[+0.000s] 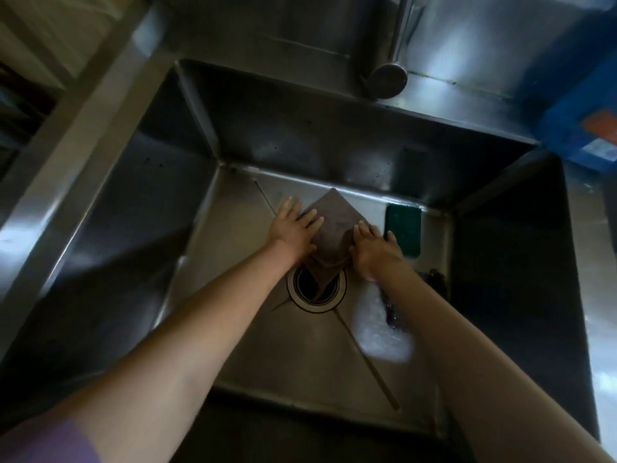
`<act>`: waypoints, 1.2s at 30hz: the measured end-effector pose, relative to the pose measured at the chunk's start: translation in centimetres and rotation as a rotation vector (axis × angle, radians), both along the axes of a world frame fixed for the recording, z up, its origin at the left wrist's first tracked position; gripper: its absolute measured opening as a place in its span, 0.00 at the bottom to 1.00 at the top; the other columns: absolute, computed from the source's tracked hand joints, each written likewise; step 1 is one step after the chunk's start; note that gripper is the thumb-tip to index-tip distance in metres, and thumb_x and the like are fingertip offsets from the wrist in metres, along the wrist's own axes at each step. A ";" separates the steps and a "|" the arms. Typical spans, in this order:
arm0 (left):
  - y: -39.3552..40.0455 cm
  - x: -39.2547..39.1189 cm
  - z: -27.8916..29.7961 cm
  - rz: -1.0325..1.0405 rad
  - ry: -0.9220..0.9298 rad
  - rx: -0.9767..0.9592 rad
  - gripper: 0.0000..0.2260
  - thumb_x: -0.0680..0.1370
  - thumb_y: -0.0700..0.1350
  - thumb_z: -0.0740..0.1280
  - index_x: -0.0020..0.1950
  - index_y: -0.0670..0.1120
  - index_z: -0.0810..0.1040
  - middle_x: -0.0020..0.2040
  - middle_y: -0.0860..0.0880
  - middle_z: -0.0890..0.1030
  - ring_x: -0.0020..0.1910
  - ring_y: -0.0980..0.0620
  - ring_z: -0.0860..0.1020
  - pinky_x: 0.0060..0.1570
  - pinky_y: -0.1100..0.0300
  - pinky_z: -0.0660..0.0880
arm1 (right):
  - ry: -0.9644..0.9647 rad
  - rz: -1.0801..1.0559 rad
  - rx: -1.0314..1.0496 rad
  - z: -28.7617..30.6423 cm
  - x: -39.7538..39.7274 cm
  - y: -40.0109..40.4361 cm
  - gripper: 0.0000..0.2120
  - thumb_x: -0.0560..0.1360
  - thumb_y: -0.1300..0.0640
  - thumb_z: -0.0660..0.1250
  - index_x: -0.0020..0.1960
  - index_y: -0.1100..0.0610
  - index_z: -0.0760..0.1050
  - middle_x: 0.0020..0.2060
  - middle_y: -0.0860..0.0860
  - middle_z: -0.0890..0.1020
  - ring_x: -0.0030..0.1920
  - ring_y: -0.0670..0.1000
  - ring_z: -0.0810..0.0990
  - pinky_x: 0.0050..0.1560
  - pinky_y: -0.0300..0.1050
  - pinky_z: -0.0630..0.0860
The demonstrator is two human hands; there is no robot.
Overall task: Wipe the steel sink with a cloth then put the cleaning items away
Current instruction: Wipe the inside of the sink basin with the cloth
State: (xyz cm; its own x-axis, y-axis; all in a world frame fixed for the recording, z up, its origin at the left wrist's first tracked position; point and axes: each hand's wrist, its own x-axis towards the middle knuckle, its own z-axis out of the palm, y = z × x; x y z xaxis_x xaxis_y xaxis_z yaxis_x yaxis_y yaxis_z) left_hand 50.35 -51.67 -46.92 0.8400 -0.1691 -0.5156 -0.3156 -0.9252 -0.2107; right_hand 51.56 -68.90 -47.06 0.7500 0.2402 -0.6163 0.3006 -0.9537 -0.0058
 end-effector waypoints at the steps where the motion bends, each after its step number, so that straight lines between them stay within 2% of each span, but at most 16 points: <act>1: 0.2 0.4 0.0 0.023 0.001 -0.002 0.29 0.81 0.59 0.51 0.78 0.52 0.45 0.79 0.51 0.48 0.77 0.41 0.43 0.72 0.44 0.36 | -0.003 0.004 -0.008 0.1 1.1 0.3 0.27 0.82 0.50 0.47 0.78 0.57 0.45 0.78 0.49 0.46 0.77 0.53 0.45 0.75 0.58 0.45; 6: 1.8 0.2 -0.1 0.073 -0.016 -0.028 0.28 0.81 0.57 0.52 0.78 0.50 0.47 0.78 0.48 0.51 0.76 0.39 0.47 0.72 0.44 0.37 | -0.074 0.022 0.035 0.2 2.4 2.1 0.26 0.82 0.50 0.49 0.77 0.56 0.50 0.77 0.50 0.50 0.77 0.55 0.48 0.74 0.59 0.46; 9: 2.5 -0.6 0.3 0.065 -0.080 -0.053 0.25 0.81 0.55 0.53 0.75 0.46 0.58 0.74 0.43 0.64 0.74 0.40 0.57 0.72 0.45 0.37 | -0.173 0.016 0.100 0.1 0.7 2.9 0.26 0.80 0.49 0.53 0.76 0.57 0.56 0.76 0.54 0.56 0.75 0.55 0.54 0.73 0.58 0.50; 12: 3.4 -0.6 1.1 -0.004 -0.154 -0.104 0.20 0.81 0.52 0.56 0.70 0.45 0.67 0.67 0.44 0.72 0.70 0.43 0.65 0.73 0.45 0.38 | -0.140 -0.015 0.107 -0.1 -0.7 3.4 0.29 0.79 0.46 0.55 0.76 0.56 0.53 0.76 0.56 0.53 0.74 0.59 0.55 0.72 0.59 0.53; 14: 3.9 -0.3 1.0 -0.047 -0.154 -0.143 0.22 0.79 0.52 0.59 0.72 0.46 0.65 0.70 0.44 0.68 0.71 0.44 0.62 0.73 0.46 0.40 | -0.106 -0.026 0.106 -0.2 -0.9 3.7 0.31 0.79 0.43 0.54 0.77 0.55 0.50 0.77 0.56 0.48 0.76 0.60 0.49 0.73 0.60 0.49; 16: 4.3 -0.1 0.3 -0.044 -0.086 -0.193 0.28 0.79 0.52 0.61 0.76 0.48 0.56 0.76 0.45 0.58 0.75 0.44 0.55 0.74 0.48 0.42 | -0.070 -0.028 0.105 -0.4 -0.7 4.1 0.33 0.80 0.42 0.54 0.77 0.54 0.46 0.77 0.56 0.45 0.77 0.59 0.43 0.73 0.61 0.45; 18: 4.7 0.2 -0.5 -0.012 -0.018 -0.209 0.31 0.80 0.54 0.59 0.78 0.51 0.47 0.79 0.48 0.49 0.77 0.45 0.49 0.74 0.50 0.44 | -0.064 -0.010 0.096 -0.6 -0.5 4.2 0.34 0.80 0.43 0.54 0.78 0.54 0.43 0.77 0.55 0.43 0.77 0.59 0.40 0.73 0.63 0.43; 20: 5.1 0.4 -1.1 0.011 -0.002 -0.196 0.31 0.80 0.56 0.57 0.78 0.52 0.44 0.79 0.48 0.46 0.77 0.45 0.48 0.74 0.50 0.46 | -0.064 0.017 0.073 -0.8 0.1 4.0 0.34 0.80 0.44 0.55 0.78 0.53 0.42 0.77 0.53 0.41 0.77 0.58 0.39 0.73 0.64 0.42; 25: 4.7 1.2 -0.6 0.106 0.005 -0.112 0.33 0.79 0.59 0.57 0.78 0.51 0.44 0.79 0.47 0.47 0.77 0.43 0.49 0.73 0.49 0.45 | -0.092 0.055 0.001 -0.8 2.5 4.7 0.33 0.81 0.48 0.55 0.78 0.52 0.41 0.77 0.50 0.40 0.76 0.57 0.37 0.73 0.63 0.41; 28: 4.6 0.7 0.2 0.147 0.025 -0.129 0.32 0.79 0.57 0.58 0.78 0.50 0.46 0.79 0.47 0.48 0.77 0.44 0.47 0.73 0.47 0.43 | -0.147 0.079 0.027 -0.9 1.7 5.9 0.33 0.80 0.53 0.57 0.78 0.54 0.43 0.77 0.53 0.42 0.77 0.58 0.41 0.74 0.60 0.45; 31: 6.3 -0.7 1.3 0.157 -0.031 -0.196 0.30 0.80 0.53 0.58 0.78 0.51 0.49 0.78 0.47 0.50 0.77 0.45 0.47 0.73 0.47 0.41 | -0.167 0.129 0.115 -1.3 0.5 6.6 0.36 0.78 0.54 0.60 0.78 0.55 0.43 0.77 0.55 0.44 0.77 0.58 0.46 0.74 0.57 0.50; 33: 7.9 -1.9 2.1 0.178 -0.051 -0.245 0.27 0.80 0.51 0.57 0.77 0.52 0.50 0.78 0.47 0.50 0.77 0.45 0.47 0.73 0.47 0.41 | -0.153 0.116 0.183 -1.3 0.5 7.4 0.35 0.78 0.52 0.60 0.78 0.53 0.43 0.77 0.56 0.46 0.77 0.59 0.48 0.73 0.56 0.53; 36: 10.0 -3.3 3.4 0.174 -0.065 -0.224 0.24 0.81 0.48 0.55 0.77 0.52 0.54 0.78 0.47 0.50 0.77 0.45 0.47 0.73 0.47 0.42 | -0.102 0.080 0.248 -1.3 1.2 9.2 0.37 0.78 0.44 0.59 0.77 0.47 0.40 0.77 0.56 0.44 0.77 0.60 0.46 0.74 0.59 0.51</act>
State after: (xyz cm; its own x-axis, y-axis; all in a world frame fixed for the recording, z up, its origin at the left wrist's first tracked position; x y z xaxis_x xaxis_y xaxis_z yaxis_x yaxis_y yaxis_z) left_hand 47.02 -41.69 -43.50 0.8964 -0.1233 -0.4257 -0.1407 -0.9900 -0.0093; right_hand 52.74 -59.68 -48.35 0.7775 0.4352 -0.4539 0.3860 -0.9001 -0.2020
